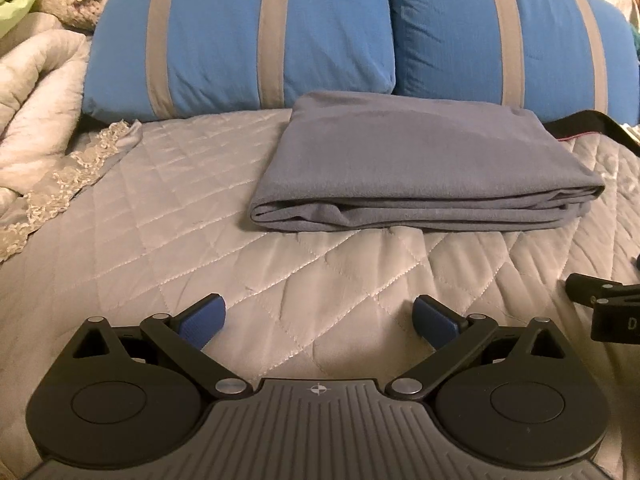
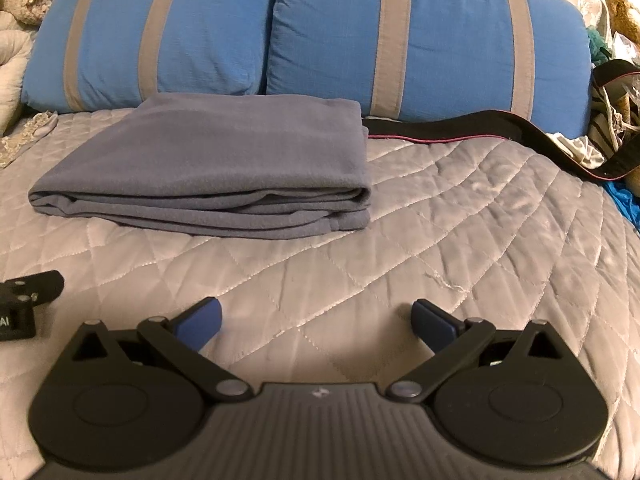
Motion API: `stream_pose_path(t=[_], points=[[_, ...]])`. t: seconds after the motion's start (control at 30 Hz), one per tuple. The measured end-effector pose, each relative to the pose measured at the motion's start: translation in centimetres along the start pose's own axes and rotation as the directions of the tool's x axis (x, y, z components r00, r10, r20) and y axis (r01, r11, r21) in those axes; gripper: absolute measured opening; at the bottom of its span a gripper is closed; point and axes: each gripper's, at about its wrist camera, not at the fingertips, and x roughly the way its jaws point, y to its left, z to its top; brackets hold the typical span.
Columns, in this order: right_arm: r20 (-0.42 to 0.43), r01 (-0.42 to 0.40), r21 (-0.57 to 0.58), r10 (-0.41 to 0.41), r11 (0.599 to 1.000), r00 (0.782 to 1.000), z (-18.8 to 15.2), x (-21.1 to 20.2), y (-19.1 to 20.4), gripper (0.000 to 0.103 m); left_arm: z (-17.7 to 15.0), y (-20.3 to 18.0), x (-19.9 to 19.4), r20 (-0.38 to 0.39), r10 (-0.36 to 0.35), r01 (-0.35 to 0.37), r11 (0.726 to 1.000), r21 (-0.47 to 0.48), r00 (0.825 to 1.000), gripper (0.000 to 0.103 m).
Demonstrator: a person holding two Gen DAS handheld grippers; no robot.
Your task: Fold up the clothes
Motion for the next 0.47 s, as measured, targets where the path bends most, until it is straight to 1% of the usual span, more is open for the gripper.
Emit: stream_pose_path(t=[0.47], points=[[0.000,0.000,-0.004,0.000,1.000,1.000,0.10,0.12,0.10,0.103,-0.27,0.08,-0.21,0.006,0.002,-0.002,1.000,-0.013,1.000,0.102]])
